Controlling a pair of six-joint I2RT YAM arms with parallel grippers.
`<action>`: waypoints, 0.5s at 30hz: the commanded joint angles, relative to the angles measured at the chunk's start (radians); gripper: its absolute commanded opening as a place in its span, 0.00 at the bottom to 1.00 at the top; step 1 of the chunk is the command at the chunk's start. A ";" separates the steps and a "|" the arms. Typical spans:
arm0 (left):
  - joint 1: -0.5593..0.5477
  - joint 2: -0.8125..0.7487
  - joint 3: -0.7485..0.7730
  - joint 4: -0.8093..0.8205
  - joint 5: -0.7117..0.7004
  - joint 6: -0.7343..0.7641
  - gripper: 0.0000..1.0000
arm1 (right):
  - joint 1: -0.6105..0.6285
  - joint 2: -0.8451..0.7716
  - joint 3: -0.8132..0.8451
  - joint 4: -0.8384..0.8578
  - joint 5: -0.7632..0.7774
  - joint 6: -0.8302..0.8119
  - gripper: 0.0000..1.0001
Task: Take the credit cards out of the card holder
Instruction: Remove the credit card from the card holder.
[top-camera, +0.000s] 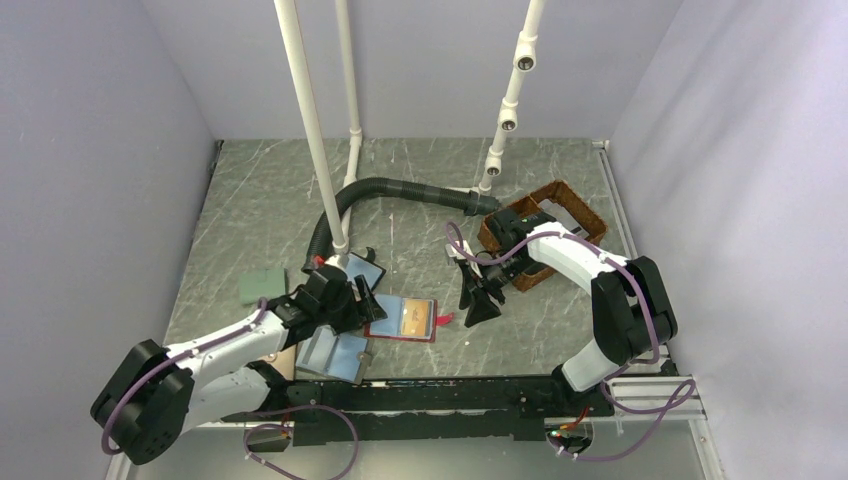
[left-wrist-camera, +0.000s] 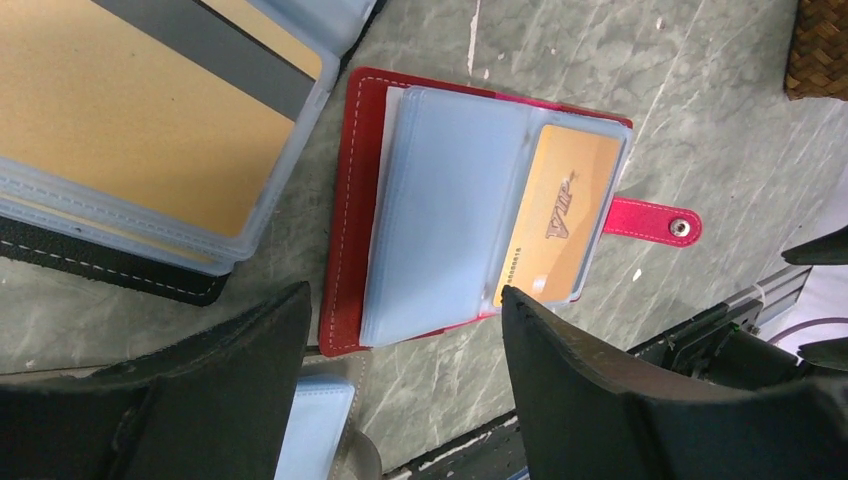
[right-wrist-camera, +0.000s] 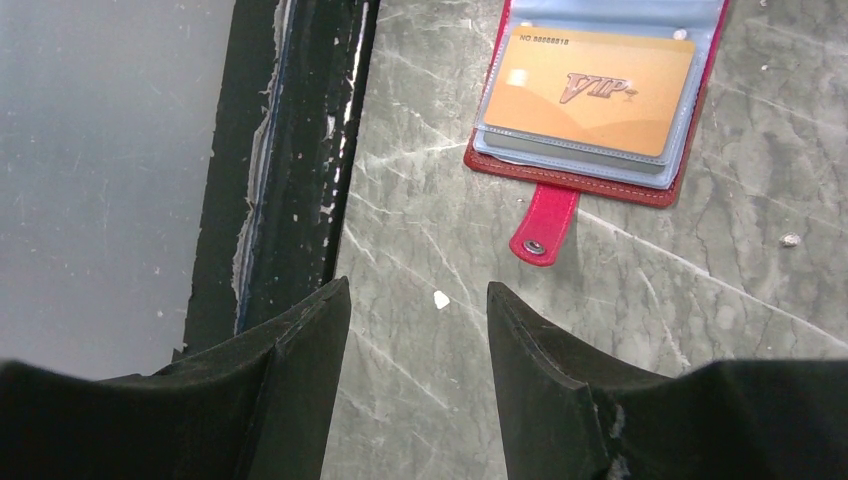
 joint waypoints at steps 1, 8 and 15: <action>0.004 0.032 -0.001 0.044 0.001 -0.011 0.72 | 0.004 0.003 -0.001 0.020 -0.018 -0.016 0.55; 0.004 0.120 0.025 0.061 0.041 -0.002 0.60 | 0.004 0.005 -0.005 0.028 -0.013 -0.009 0.55; 0.005 0.198 0.087 0.016 0.064 0.006 0.28 | 0.004 0.004 -0.014 0.041 -0.007 0.003 0.55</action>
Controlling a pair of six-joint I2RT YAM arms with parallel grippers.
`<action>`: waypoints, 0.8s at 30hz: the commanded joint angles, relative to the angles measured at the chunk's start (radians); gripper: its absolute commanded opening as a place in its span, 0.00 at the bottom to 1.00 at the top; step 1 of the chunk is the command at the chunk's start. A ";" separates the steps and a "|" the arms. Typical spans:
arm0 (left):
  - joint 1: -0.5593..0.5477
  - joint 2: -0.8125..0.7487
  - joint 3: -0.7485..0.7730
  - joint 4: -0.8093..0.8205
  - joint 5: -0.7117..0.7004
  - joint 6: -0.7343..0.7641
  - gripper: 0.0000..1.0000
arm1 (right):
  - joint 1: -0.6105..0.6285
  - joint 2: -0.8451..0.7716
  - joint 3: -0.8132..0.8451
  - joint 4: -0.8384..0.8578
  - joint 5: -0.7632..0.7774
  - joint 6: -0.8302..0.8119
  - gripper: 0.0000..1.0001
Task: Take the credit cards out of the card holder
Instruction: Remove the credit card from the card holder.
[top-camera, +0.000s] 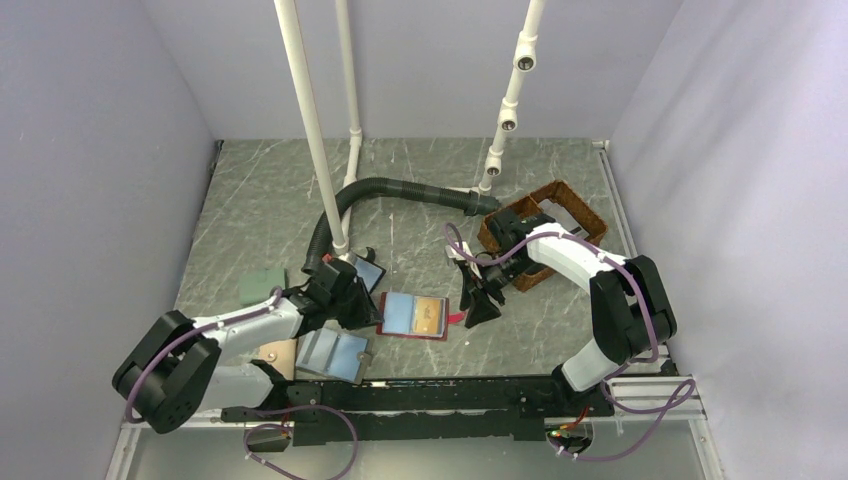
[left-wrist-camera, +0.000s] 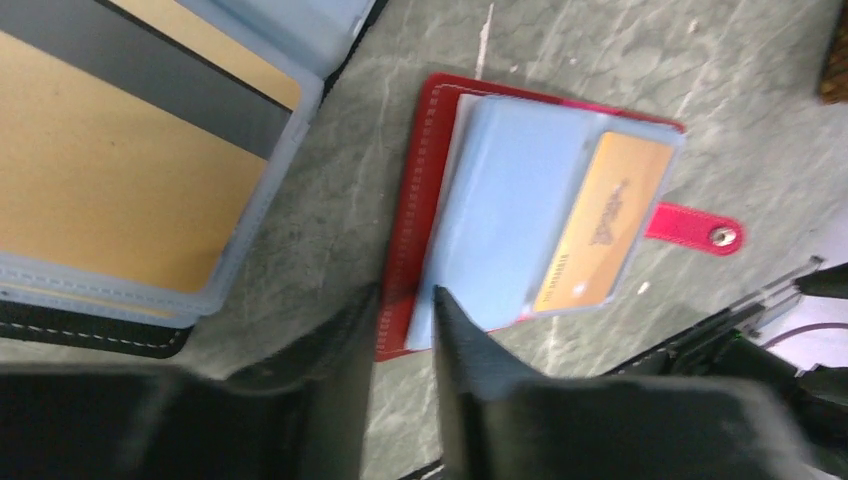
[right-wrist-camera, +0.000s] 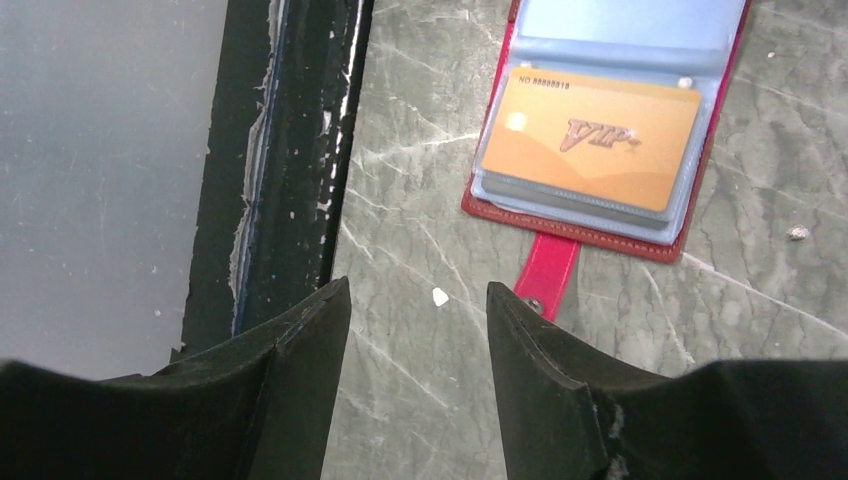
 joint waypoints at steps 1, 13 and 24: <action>0.001 0.046 0.048 -0.034 0.032 0.020 0.21 | 0.004 -0.001 -0.008 0.033 -0.012 0.000 0.55; 0.001 -0.014 0.033 0.101 0.111 0.008 0.00 | 0.004 0.007 -0.018 0.088 0.033 0.076 0.54; 0.000 0.009 0.046 0.193 0.192 0.006 0.00 | 0.004 0.020 -0.001 0.142 0.086 0.196 0.52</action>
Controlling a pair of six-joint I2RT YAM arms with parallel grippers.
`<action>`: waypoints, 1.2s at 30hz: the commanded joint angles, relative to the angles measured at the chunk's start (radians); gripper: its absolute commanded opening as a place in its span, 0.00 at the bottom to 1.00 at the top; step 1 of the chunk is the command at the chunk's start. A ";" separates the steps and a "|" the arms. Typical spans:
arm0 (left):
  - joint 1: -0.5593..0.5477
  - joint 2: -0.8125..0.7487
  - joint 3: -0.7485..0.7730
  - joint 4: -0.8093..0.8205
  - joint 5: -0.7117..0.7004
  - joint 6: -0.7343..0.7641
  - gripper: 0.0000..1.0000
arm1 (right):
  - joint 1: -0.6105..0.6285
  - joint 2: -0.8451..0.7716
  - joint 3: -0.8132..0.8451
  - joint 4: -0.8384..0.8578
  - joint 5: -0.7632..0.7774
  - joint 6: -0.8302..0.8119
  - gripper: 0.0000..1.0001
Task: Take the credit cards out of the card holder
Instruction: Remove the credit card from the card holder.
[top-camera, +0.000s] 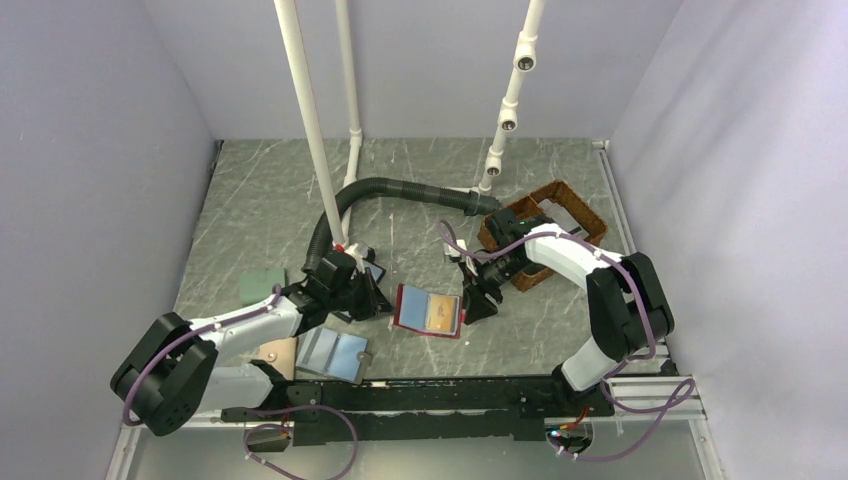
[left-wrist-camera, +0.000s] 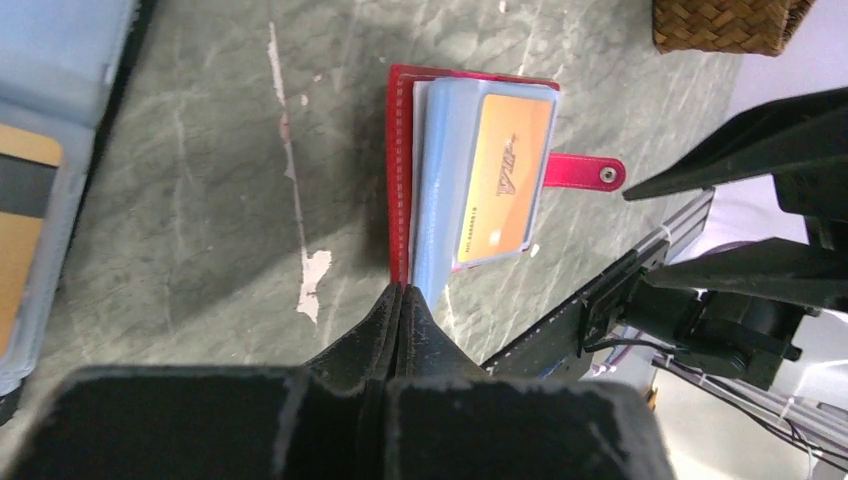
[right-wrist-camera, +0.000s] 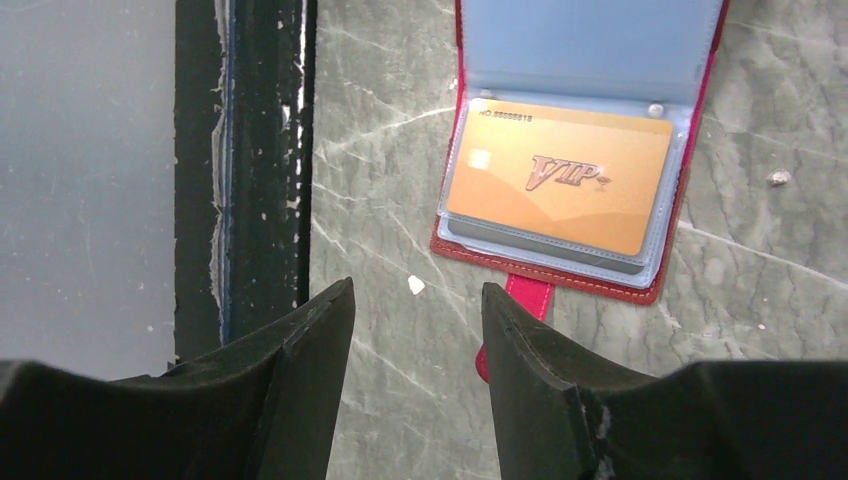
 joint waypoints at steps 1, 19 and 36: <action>0.001 0.009 0.012 0.078 0.063 -0.007 0.00 | 0.004 0.000 0.015 0.073 0.042 0.087 0.52; -0.002 -0.008 -0.027 0.170 0.103 -0.050 0.00 | 0.054 0.075 0.013 0.227 0.119 0.422 0.34; -0.044 0.143 -0.015 0.384 0.107 -0.123 0.14 | 0.097 0.212 0.079 0.292 0.271 0.621 0.14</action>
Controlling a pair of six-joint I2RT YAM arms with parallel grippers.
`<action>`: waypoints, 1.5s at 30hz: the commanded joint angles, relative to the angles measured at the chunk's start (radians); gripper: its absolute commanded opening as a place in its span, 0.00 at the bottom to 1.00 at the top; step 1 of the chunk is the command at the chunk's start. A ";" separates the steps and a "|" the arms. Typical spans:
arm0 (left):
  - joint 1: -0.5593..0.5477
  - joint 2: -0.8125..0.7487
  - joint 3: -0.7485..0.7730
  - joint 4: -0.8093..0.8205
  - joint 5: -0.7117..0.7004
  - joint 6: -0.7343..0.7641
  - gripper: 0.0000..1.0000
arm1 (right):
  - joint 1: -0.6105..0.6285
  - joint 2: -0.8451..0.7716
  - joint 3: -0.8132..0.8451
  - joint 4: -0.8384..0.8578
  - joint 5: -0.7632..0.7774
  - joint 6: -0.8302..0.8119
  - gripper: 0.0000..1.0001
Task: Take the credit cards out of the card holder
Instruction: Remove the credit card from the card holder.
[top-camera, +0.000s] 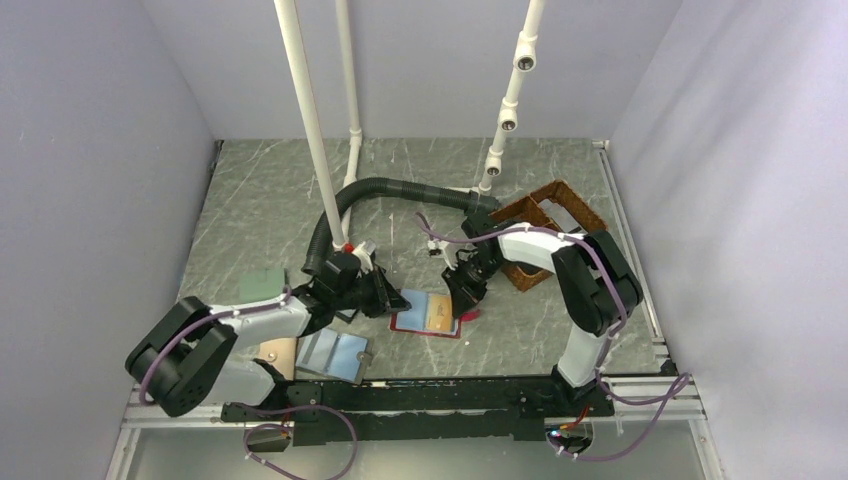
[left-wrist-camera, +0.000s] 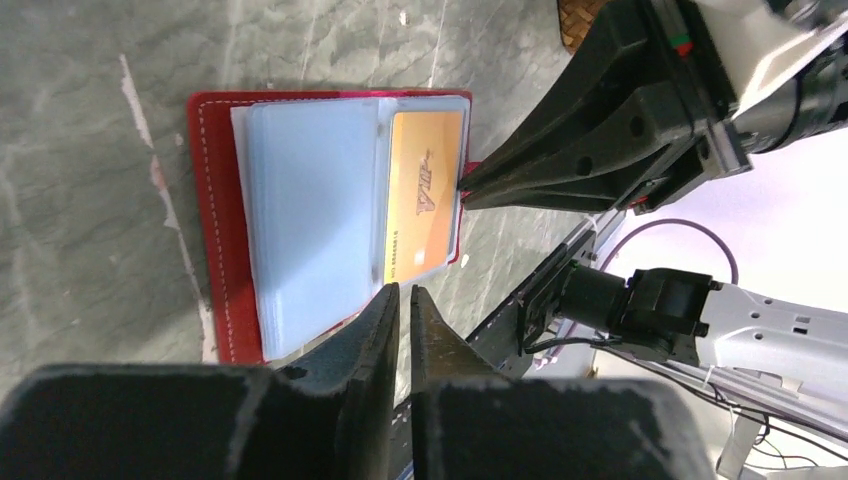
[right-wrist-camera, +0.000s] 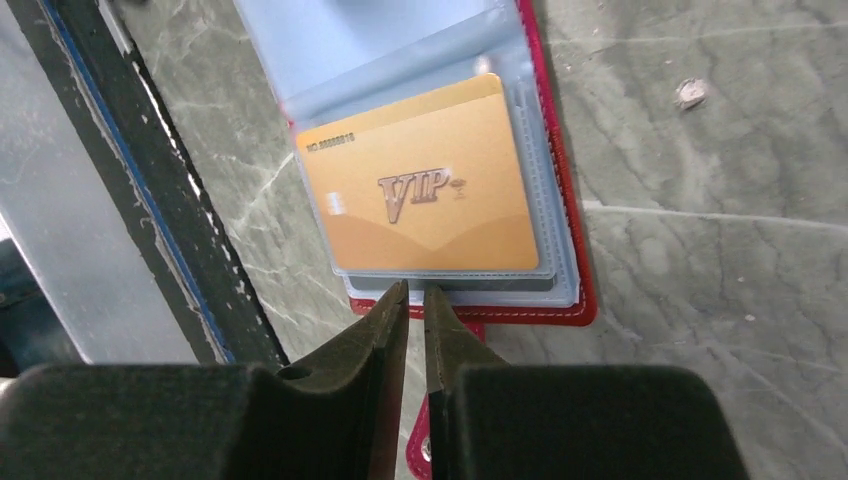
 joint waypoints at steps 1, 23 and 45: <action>-0.035 0.086 0.022 0.141 0.029 -0.034 0.15 | 0.009 0.038 0.059 0.041 0.071 0.067 0.14; -0.054 0.302 0.145 0.087 0.050 -0.044 0.36 | 0.025 0.060 0.081 0.040 -0.047 0.105 0.18; -0.057 0.361 0.147 0.086 0.075 -0.085 0.21 | 0.084 0.222 0.168 0.093 0.085 0.389 0.10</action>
